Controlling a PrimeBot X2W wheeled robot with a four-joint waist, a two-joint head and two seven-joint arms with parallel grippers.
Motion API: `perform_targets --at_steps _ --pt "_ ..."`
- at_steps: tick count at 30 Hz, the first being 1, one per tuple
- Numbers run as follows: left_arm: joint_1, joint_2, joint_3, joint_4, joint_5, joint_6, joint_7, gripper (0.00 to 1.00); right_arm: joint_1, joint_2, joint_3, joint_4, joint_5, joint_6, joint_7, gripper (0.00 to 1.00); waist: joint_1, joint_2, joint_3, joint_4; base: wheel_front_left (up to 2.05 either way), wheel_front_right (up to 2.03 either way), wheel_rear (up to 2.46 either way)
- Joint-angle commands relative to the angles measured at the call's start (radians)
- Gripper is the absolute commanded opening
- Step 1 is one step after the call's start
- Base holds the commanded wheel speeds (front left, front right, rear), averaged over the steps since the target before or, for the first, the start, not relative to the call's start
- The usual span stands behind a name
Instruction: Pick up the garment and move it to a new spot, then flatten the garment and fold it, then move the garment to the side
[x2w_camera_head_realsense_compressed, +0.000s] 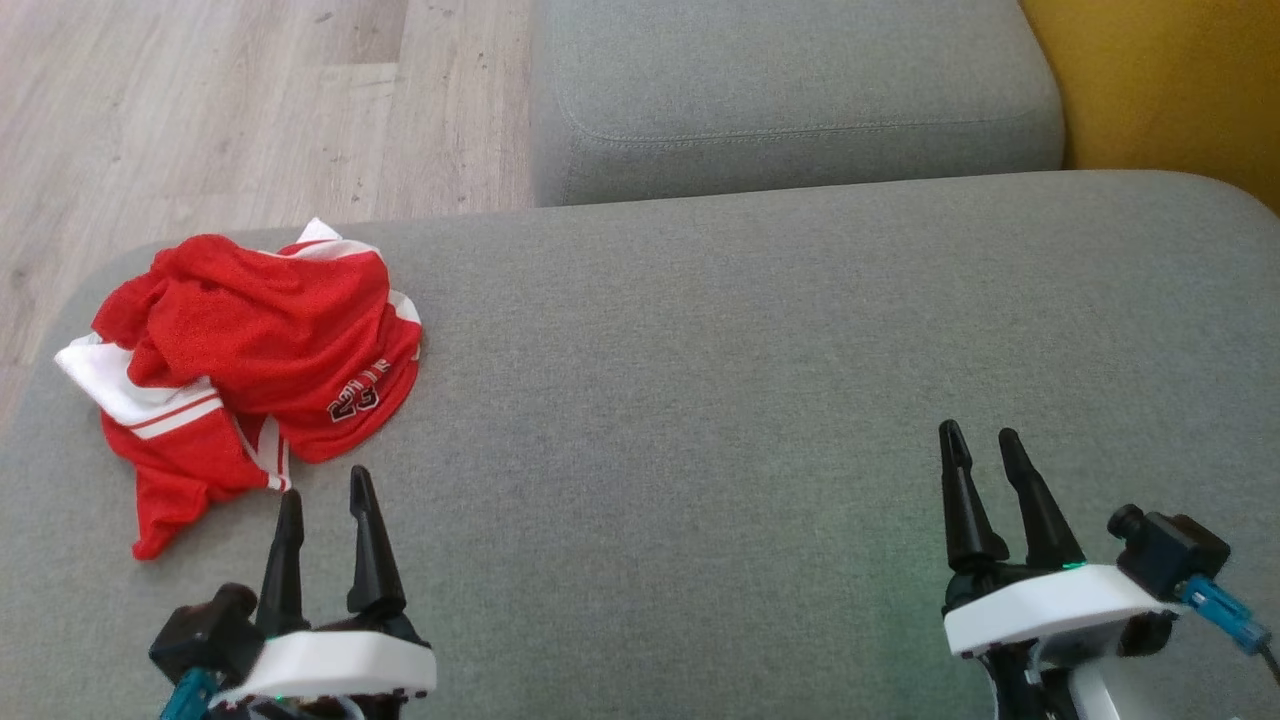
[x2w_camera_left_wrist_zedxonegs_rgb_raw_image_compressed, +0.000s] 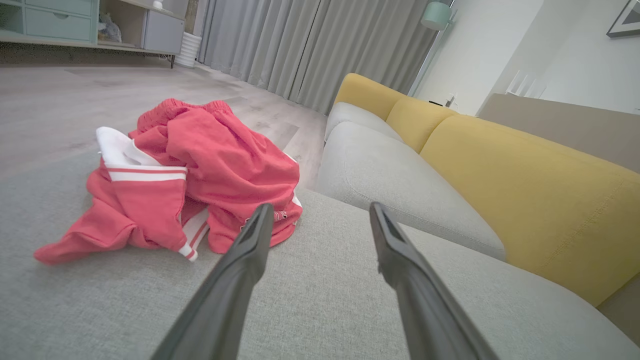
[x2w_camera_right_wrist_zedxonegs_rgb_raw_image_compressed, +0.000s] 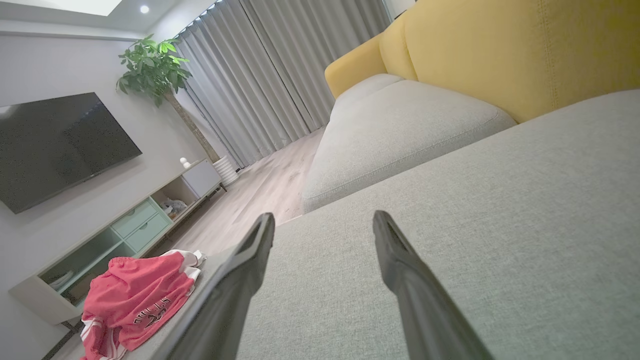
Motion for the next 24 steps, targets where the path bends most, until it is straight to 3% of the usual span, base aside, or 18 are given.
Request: perform_targets --at_steps 1,24 --pt "-0.026 0.005 0.013 -0.049 0.048 0.012 -0.017 1.00 -0.035 -0.008 0.022 -0.040 -0.046 -0.001 -0.018 1.00 0.0000 0.0000 0.000 0.001 0.00 0.00 0.00" --pt "-0.018 0.006 -0.039 -0.053 0.335 0.023 -0.085 1.00 -0.036 -0.010 0.029 0.012 -0.297 -0.001 -0.086 1.00 0.0000 0.0000 0.001 0.013 0.00 0.00 0.00"
